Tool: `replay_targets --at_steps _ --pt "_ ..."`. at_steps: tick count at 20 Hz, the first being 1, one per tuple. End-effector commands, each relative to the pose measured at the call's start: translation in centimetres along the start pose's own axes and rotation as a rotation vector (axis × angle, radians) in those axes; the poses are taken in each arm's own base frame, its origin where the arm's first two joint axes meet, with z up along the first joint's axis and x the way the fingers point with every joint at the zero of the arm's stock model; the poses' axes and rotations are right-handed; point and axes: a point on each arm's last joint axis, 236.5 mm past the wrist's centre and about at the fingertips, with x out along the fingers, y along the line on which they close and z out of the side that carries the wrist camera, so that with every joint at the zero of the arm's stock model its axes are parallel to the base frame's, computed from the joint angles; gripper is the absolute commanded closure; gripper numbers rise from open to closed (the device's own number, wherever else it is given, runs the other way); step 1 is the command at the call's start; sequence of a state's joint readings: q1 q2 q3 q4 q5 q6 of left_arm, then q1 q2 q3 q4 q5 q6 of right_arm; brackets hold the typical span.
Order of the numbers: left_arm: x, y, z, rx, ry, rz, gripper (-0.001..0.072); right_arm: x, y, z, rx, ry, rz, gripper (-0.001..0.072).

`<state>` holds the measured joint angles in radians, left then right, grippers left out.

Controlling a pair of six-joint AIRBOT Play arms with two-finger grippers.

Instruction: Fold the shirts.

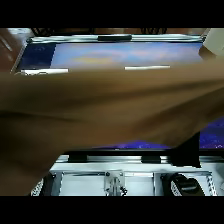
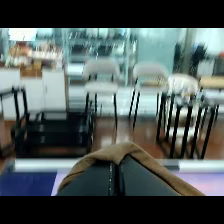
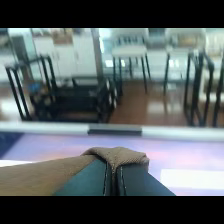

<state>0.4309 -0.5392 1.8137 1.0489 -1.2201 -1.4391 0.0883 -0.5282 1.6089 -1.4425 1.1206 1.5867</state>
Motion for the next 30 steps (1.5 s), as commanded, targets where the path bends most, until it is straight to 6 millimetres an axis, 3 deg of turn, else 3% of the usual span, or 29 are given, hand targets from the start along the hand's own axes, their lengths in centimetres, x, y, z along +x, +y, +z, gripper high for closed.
replay_targets --at_steps 1,4,6,9,11,13,17,20,22,24,26,30 --pt "2.8 2.7 -9.0 0.009 0.318 0.017 0.0675 3.3 -2.0 -8.2 0.015 0.364 -0.067 0.0635" --pt "6.9 5.2 -18.9 -0.113 0.572 -0.005 0.0675 8.9 -4.2 -17.8 0.003 0.703 -0.106 0.0635" --pt "9.2 5.5 -26.4 -0.224 0.749 -0.066 0.0675 13.3 -5.2 -24.7 0.018 0.86 -0.115 0.0635" --pt "14.3 5.4 -34.0 -0.33 0.846 -0.129 0.0676 21.0 -6.5 -32.9 0.062 0.923 -0.127 0.0635" --pt "18.9 5.9 -37.1 -0.357 0.826 -0.113 0.0675 26.2 -6.9 -35.9 0.135 0.866 -0.14 0.0635" --pt "23.6 6.0 -40.0 -0.374 0.789 -0.091 0.0675 30.6 -7.4 -37.2 0.193 0.757 -0.153 0.0635" --pt "30.8 5.4 -44.9 -0.372 0.693 -0.042 0.0675 36.0 -8.5 -38.0 0.242 0.573 -0.167 0.0635" --pt "33.6 4.5 -48.6 -0.349 0.661 -0.009 0.0675 37.4 -9.5 -40.2 0.231 0.564 -0.181 0.0635" --pt "33.5 3.4 -51.7 -0.352 0.722 -0.02 0.0674 37.3 -9.9 -42.5 0.249 0.613 -0.194 0.0635" --pt "31.3 1.6 -54.7 -0.372 0.868 -0.077 0.0673 36.2 -9.6 -45.2 0.272 0.715 -0.203 0.0635" --pt "28.1 1.0 -55.8 -0.366 1.015 -0.139 0.0674 34.0 -9.2 -46.7 0.274 0.833 -0.207 0.0635" --pt "21.0 3.4 -56.0 -0.428 1.287 -0.179 0.0674 28.2 -9.6 -48.0 0.222 1.08 -0.208 0.0635"
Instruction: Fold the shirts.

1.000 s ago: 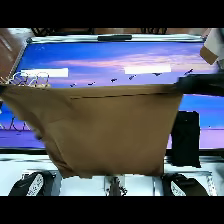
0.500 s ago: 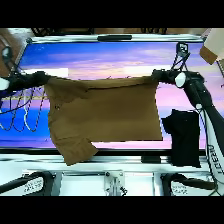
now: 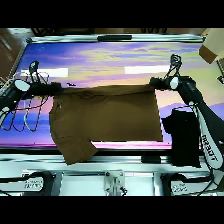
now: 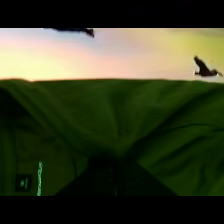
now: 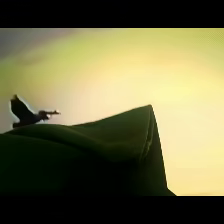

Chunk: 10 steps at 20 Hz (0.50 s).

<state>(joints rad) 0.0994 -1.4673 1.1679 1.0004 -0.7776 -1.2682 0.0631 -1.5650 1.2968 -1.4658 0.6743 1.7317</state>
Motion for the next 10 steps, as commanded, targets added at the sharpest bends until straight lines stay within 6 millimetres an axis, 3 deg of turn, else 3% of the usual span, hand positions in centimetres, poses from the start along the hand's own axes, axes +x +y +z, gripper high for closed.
replay_targets --at_steps 1,4,8,9,10 --pt "-2.4 1.8 -6.4 -0.08 0.281 -0.037 0.0675 -1.2 -1.7 -6.0 -0.048 0.266 -0.047 0.0635" --pt "-1.7 3.0 -8.6 -0.131 0.323 -0.032 0.0674 -0.3 -1.1 -9.2 -0.049 0.384 -0.039 0.0635" --pt "-0.5 3.4 -10.2 -0.193 0.361 -0.031 0.0672 0.8 -0.2 -10.4 -0.009 0.421 -0.005 0.0623" --pt "-0.6 3.5 -10.2 -0.207 0.362 -0.029 0.0602 0.6 -0.2 -10.3 -0.009 0.419 -0.004 0.0494" --pt "-1.2 3.4 -10.3 -0.227 0.381 -0.036 0.0351 0.0 -0.2 -10.1 -0.022 0.418 -0.002 0.0285"
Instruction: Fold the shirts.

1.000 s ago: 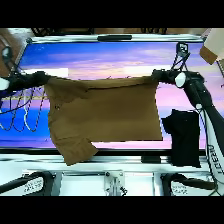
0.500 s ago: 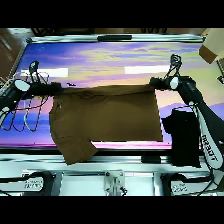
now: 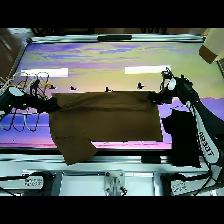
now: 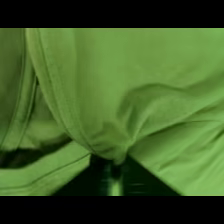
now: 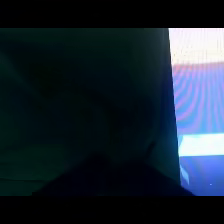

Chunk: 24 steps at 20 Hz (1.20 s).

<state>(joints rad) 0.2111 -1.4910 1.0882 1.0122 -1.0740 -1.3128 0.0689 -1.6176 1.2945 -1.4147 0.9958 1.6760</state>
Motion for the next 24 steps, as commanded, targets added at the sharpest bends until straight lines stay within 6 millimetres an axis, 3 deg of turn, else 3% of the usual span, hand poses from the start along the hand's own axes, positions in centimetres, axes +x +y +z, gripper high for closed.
replay_targets --at_steps 1,4,6,9,11,15,24 --pt "-0.8 0.1 -1.6 -0.056 0.08 -0.025 0.0172 -1.3 0.1 -1.1 -0.043 0.042 0.002 0.025" --pt "-4.8 -0.1 -4.6 -0.079 0.217 -0.08 0.0166 -6.0 -3.1 -2.9 -0.1 0.088 -0.105 0.025" --pt "-7.0 -0.8 -9.5 -0.089 0.326 -0.126 0.0233 -8.9 -4.7 -5.7 -0.101 0.18 -0.09 0.025" --pt "-6.0 -0.3 -15.5 -0.129 0.289 -0.114 0.0224 -11.1 -5.6 -8.7 -0.048 0.208 -0.011 0.025" --pt "-4.5 0.7 -17.9 -0.151 0.241 -0.093 0.0147 -11.4 -5.8 -10.3 -0.014 0.212 0.012 0.025" --pt "-2.4 2.7 -19.6 -0.162 0.233 -0.056 0.0147 -12.5 -5.4 -12.8 -0.026 0.25 0.016 0.025" --pt "0.5 4.6 -20.6 -0.158 0.284 -0.034 0.0155 -13.0 -5.4 -13.0 -0.008 0.246 0.013 0.025"
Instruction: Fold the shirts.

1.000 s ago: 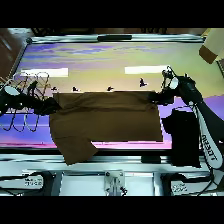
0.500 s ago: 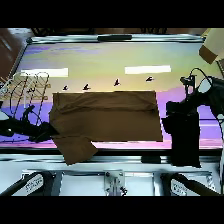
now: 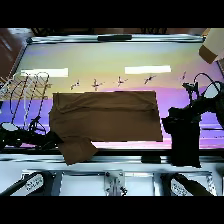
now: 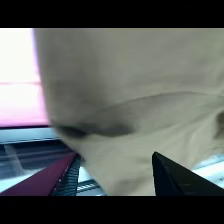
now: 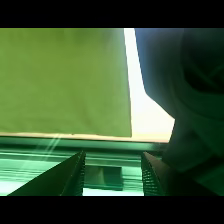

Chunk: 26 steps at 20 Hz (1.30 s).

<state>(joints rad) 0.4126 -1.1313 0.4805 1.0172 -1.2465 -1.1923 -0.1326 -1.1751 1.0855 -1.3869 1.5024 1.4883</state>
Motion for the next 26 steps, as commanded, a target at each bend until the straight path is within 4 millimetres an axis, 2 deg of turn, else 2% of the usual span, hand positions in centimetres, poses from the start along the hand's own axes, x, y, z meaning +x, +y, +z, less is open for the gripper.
replay_targets --at_steps 1,2,3,5,6,7,10,12,15,17,21,22,24,26 --pt "1.5 1.2 0.4 0.02 0.011 0.042 0.0155 0.2 0.0 -0.4 0.013 0.012 0.001 0.025" --pt "1.9 1.1 0.5 0.028 0.013 0.044 0.0158 0.6 0.0 -0.8 0.016 0.028 0.004 0.0249" --pt "2.1 0.6 0.8 0.035 0.004 0.036 0.0229 1.3 0.1 -1.4 0.022 0.05 0.014 0.0249" --pt "2.3 -0.5 1.6 0.032 -0.028 0.009 0.0615 3.2 1.0 -2.9 0.042 0.101 0.067 0.0248" --pt "2.3 -0.8 1.7 0.023 -0.035 -0.006 0.0669 4.3 1.6 -3.6 0.054 0.117 0.095 0.0232" --pt "2.2 -0.9 1.5 0.026 -0.028 -0.01 0.0672 5.4 1.8 -4.2 0.064 0.13 0.109 0.0157" --pt "2.0 -1.4 0.4 0.044 0.012 -0.028 0.0673 9.0 1.5 -5.5 0.064 0.145 0.07 0.0157" --pt "1.8 -1.7 0.3 0.051 0.011 -0.031 0.0673 10.6 1.5 -5.7 0.074 0.148 0.06 0.0157" --pt "1.1 -2.1 0.4 0.072 -0.014 -0.03 0.0674 11.6 0.2 -4.9 0.089 0.129 0.018 0.0157" --pt "0.7 -2.4 0.6 0.086 -0.035 -0.028 0.0673 12.4 -0.5 -5.1 0.093 0.154 -0.002 0.0157" --pt "0.2 -2.6 0.7 0.101 -0.058 -0.025 0.0674 14.1 1.0 -4.3 0.147 0.155 0.07 0.0159" --pt "0.1 -2.7 0.9 0.103 -0.062 -0.025 0.0673 14.2 1.3 -4.0 0.157 0.148 0.086 0.0197" --pt "-0.4 -3.0 1.6 0.114 -0.08 -0.023 0.0674 14.2 1.8 -3.6 0.169 0.135 0.106 0.0443" --pt "-1.8 -3.7 3.1 0.144 -0.122 -0.018 0.0674 13.5 2.8 -2.8 0.145 0.111 0.146 0.0637"
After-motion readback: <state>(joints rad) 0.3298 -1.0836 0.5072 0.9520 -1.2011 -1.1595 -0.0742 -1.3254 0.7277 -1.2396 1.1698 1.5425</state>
